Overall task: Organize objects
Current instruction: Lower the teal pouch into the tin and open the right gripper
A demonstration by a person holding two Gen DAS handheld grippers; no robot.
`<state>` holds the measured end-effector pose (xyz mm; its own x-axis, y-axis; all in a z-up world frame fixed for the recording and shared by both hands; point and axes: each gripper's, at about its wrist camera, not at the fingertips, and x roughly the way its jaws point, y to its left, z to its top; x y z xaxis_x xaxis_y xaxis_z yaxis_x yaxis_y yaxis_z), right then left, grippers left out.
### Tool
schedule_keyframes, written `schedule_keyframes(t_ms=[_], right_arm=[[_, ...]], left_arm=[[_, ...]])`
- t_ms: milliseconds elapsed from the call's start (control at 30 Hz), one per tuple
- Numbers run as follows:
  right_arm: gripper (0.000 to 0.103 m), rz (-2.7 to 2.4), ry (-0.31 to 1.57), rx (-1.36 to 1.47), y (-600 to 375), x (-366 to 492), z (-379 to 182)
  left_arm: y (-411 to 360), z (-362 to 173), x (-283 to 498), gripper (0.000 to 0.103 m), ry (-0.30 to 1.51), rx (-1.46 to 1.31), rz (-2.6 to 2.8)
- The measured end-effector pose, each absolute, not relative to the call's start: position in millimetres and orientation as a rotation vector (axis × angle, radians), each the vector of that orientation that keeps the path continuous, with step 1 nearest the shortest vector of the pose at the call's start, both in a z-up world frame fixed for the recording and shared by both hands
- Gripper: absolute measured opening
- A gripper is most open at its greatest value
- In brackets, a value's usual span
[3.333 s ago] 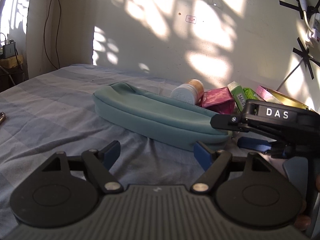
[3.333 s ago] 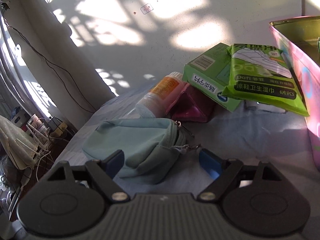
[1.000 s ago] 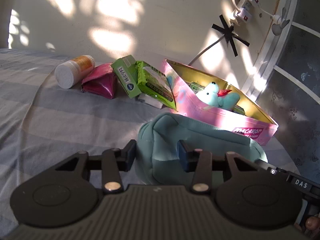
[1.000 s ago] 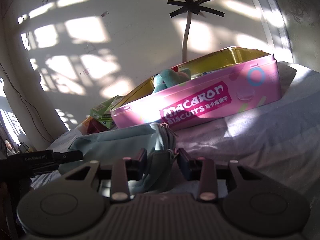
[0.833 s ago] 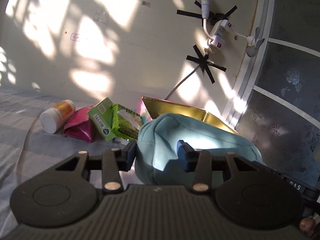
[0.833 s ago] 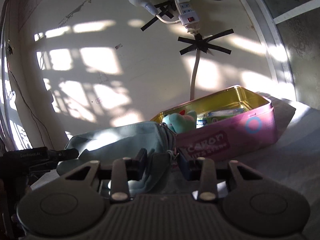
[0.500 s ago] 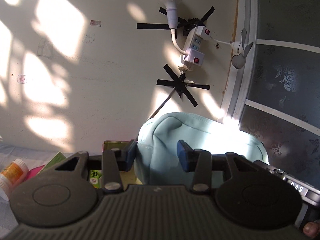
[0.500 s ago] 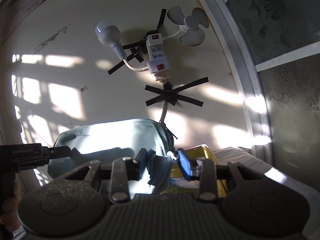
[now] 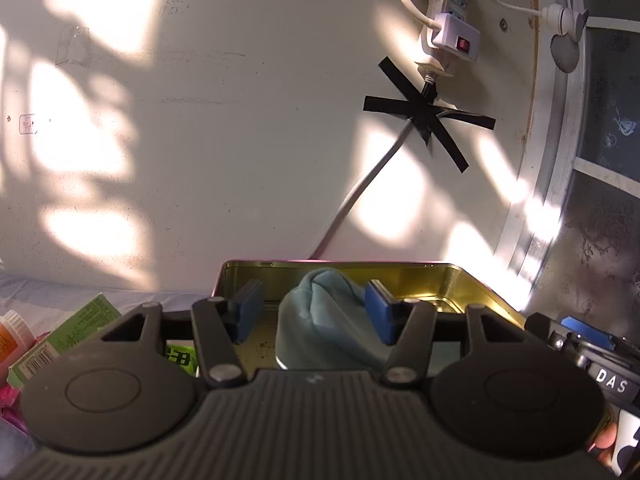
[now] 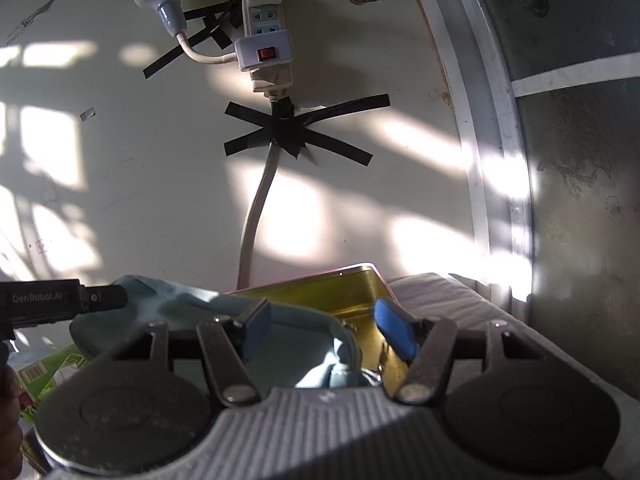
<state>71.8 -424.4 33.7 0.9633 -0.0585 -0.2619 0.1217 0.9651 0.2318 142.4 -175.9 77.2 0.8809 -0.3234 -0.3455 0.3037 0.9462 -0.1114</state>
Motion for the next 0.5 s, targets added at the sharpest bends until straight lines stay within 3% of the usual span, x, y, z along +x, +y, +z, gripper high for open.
schedule_keyframes(t_ms=[367,500], right_arm=[[0.069,-0.091,0.214,0.220,-408,51,29],[0.071,-0.089,0.197,0.199,-396,30,36]], left_arm=[[-188,68,94,0.077,0.341,0.072,-0.278],[-181,71,64,0.078,0.336,0.080,-0.279]])
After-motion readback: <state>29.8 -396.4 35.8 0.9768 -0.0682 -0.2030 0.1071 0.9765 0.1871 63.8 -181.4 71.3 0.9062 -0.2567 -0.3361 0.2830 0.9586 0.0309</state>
